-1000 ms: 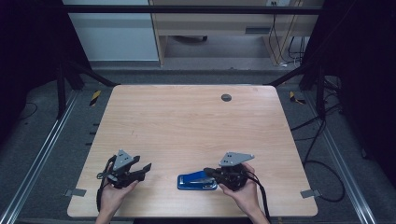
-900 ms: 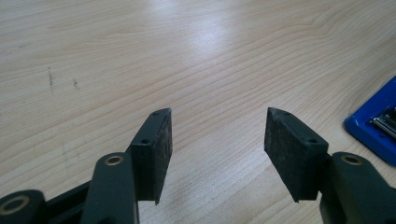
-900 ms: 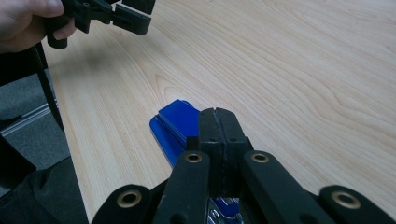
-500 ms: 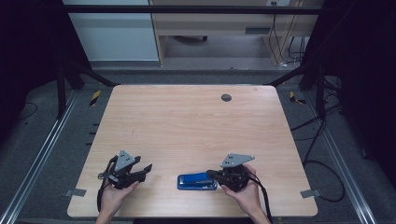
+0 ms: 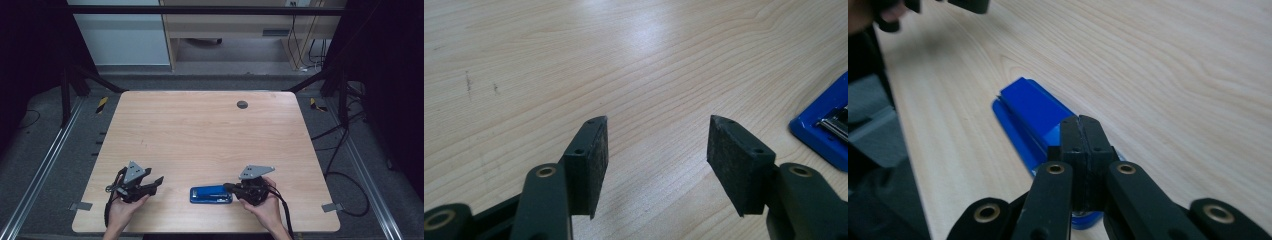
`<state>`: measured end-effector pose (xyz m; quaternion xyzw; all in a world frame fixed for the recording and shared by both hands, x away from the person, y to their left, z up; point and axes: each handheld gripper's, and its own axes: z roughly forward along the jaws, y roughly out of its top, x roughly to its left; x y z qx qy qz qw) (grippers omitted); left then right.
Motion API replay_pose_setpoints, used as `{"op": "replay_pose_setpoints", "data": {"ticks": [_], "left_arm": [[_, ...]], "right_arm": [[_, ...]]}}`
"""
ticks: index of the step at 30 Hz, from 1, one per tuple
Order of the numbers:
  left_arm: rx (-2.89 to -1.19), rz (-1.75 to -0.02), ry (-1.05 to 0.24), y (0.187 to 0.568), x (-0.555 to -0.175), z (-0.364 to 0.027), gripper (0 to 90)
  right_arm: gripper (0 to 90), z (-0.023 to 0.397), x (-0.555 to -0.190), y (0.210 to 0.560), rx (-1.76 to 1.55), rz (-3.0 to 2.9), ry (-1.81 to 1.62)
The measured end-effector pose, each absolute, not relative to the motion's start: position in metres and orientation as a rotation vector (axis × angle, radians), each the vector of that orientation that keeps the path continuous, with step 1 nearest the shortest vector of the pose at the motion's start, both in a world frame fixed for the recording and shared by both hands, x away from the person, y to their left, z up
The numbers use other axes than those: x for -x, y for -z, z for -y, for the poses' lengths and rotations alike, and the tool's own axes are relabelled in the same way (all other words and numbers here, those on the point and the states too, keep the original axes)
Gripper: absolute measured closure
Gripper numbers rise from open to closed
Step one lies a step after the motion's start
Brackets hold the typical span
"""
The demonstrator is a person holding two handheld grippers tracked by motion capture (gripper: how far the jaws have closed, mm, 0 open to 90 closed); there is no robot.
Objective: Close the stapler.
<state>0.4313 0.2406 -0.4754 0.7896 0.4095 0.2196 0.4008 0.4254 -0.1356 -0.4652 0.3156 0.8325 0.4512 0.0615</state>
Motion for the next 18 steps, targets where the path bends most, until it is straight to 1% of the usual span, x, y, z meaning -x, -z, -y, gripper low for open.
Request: {"op": "replay_pose_setpoints", "data": {"ticks": [18], "left_arm": [[-2.001,-1.032,-0.552,0.4760,-0.4312,-0.2396,42.0]], "right_arm": [[90.0,0.1304,-0.4238,0.4673,-0.898,-2.515,-1.327]]}}
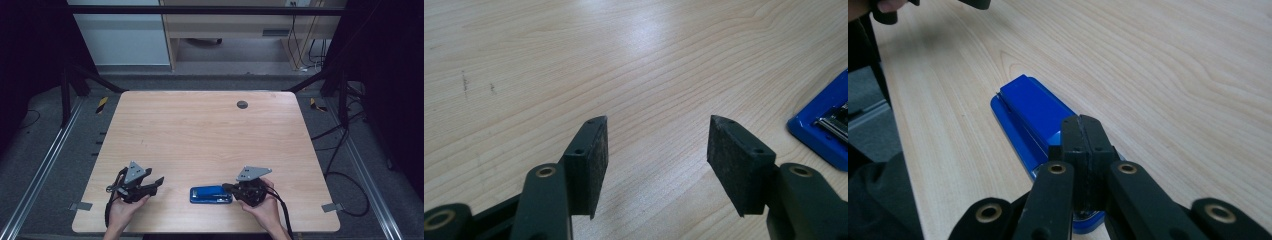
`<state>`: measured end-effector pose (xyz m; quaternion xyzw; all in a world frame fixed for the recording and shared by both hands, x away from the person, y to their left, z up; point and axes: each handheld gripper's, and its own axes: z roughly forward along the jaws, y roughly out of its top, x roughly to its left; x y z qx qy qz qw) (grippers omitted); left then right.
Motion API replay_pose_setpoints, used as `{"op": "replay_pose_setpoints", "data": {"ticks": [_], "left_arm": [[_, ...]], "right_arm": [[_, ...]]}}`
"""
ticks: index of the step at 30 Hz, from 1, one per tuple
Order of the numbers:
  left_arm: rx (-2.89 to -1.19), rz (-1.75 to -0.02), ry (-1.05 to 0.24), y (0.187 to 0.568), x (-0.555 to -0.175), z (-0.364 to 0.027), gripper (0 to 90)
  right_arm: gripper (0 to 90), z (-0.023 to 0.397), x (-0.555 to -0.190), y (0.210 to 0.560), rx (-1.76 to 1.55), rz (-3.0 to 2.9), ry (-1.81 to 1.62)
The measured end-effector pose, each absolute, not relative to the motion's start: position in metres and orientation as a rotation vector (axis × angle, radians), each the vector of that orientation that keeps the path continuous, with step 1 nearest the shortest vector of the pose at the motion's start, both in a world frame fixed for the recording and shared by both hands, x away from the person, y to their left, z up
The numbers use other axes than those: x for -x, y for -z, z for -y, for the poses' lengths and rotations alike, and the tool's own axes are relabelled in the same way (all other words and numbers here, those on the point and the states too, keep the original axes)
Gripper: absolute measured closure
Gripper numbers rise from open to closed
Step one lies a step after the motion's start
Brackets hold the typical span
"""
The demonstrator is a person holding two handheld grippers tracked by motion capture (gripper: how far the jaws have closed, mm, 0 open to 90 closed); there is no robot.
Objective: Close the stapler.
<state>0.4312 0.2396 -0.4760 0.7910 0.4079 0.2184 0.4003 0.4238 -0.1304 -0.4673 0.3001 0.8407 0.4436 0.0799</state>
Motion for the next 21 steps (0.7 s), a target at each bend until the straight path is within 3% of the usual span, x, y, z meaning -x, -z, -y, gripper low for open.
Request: {"op": "replay_pose_setpoints", "data": {"ticks": [10,11,21], "left_arm": [[-1.994,-1.033,-0.553,0.475,-0.431,-0.241,41.6],[-1.991,-1.036,-0.550,0.475,-0.431,-0.241,41.6],[-1.992,-1.035,-0.545,0.476,-0.432,-0.241,40.6]], "right_arm": [[90.0,0.131,-0.424,0.466,-0.880,-2.480,-1.371],[84.4,0.131,-0.423,0.464,-0.893,-2.463,-1.415],[69.7,0.147,-0.428,0.452,-0.948,-2.345,-1.405]]}}
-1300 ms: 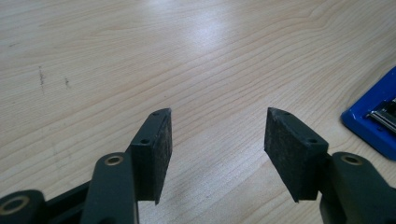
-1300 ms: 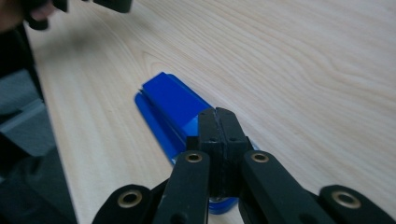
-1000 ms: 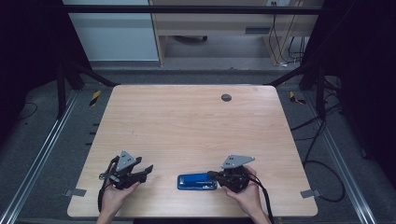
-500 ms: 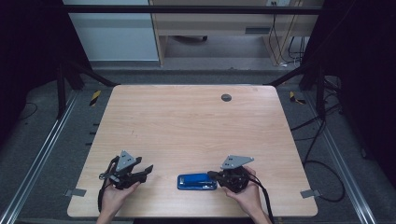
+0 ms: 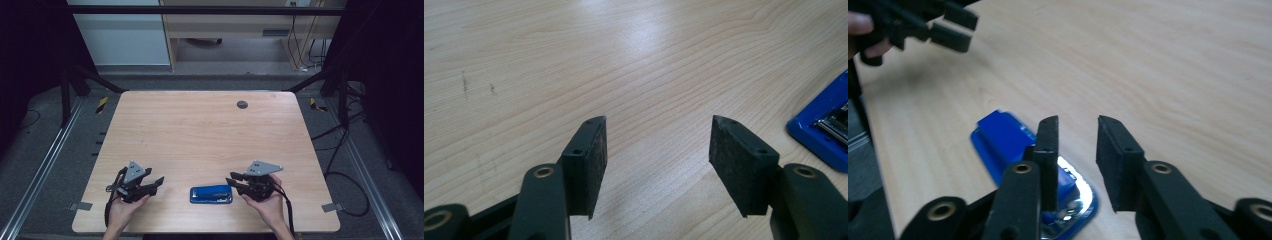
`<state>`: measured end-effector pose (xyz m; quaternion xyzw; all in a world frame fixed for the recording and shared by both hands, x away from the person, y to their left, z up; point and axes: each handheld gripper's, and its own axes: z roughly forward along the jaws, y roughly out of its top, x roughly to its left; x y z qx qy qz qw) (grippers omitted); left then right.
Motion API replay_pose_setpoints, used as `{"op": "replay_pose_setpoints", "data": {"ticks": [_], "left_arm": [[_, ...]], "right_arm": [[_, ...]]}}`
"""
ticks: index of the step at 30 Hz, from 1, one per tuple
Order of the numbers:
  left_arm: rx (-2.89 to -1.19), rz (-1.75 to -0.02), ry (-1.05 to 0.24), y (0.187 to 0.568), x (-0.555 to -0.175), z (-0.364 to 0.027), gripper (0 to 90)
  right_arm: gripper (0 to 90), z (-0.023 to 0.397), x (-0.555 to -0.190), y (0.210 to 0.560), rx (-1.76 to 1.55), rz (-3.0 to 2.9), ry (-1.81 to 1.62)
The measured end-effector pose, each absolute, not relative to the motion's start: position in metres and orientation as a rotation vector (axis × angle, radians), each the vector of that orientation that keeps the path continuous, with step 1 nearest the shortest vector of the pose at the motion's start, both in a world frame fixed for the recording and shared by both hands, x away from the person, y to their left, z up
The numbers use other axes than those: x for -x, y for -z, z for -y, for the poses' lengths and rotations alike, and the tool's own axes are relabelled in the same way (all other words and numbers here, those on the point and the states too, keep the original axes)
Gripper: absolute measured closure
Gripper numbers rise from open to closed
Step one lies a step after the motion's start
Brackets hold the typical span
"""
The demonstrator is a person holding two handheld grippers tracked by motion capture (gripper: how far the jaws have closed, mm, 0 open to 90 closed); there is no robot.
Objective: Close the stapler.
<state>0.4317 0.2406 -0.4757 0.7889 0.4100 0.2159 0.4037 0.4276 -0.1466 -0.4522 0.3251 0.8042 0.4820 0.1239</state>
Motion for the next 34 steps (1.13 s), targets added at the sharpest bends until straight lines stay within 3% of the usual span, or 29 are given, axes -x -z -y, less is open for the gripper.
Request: {"op": "replay_pose_setpoints", "data": {"ticks": [10,16,34], "left_arm": [[-1.981,-1.046,-0.541,0.476,-0.433,-0.243,37.4],[-1.968,-1.057,-0.542,0.477,-0.434,-0.245,35.4],[-1.950,-1.137,-0.567,0.482,-0.440,-0.262,33.0]], "right_arm": [[45.0,0.198,-0.445,0.456,-1.158,-2.142,-1.318],[37.9,0.222,-0.453,0.465,-1.253,-2.084,-1.268],[33.4,0.269,-0.466,0.488,-1.433,-2.035,-1.013]]}}
